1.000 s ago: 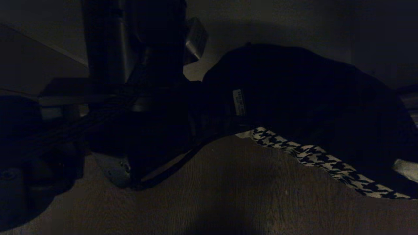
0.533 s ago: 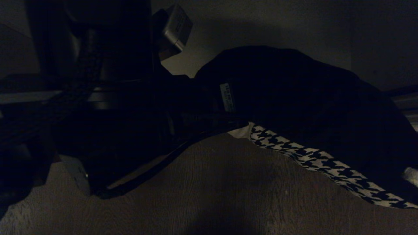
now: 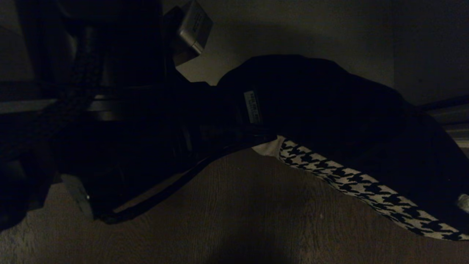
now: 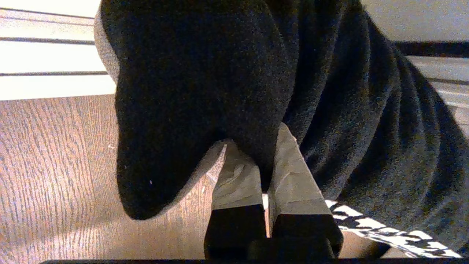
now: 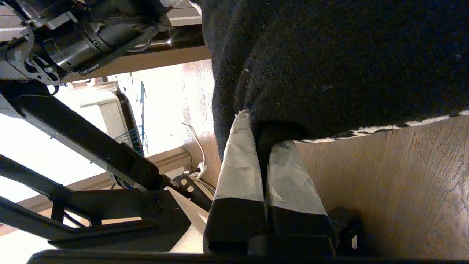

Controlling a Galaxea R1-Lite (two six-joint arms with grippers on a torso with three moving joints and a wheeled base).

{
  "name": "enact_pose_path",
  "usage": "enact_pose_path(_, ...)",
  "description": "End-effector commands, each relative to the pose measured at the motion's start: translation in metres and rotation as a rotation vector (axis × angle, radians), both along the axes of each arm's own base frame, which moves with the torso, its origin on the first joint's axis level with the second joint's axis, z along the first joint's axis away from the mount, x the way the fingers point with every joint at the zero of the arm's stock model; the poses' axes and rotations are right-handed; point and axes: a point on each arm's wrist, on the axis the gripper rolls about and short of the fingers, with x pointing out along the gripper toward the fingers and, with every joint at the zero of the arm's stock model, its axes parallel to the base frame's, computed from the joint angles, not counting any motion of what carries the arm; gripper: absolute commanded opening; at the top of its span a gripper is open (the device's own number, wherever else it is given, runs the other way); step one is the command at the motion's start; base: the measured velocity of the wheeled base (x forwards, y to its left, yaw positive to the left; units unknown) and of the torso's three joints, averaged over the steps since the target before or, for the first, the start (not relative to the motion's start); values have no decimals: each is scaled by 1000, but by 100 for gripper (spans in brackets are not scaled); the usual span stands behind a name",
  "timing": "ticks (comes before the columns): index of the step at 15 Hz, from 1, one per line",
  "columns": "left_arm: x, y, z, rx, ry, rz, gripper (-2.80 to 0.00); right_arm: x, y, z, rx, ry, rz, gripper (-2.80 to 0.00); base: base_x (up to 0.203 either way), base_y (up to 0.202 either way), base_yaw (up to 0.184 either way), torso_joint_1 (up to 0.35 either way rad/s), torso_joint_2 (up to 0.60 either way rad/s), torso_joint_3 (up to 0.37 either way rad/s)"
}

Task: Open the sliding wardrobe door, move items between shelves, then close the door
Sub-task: Place the pillow on the higher shelf

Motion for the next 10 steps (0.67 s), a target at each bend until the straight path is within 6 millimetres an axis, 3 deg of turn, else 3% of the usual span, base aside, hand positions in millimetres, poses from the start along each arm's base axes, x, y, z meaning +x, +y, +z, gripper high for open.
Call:
enact_pose_path(1,2,-2,-4,9,8,4,-280,0,0,-2,1,4,4,-280,0,0,0,0,0,0)
enact_pose_path(10,-1,0,-6,22,14,1,-280,1,0,-4,1,13,5,-280,0,0,0,0,0,0)
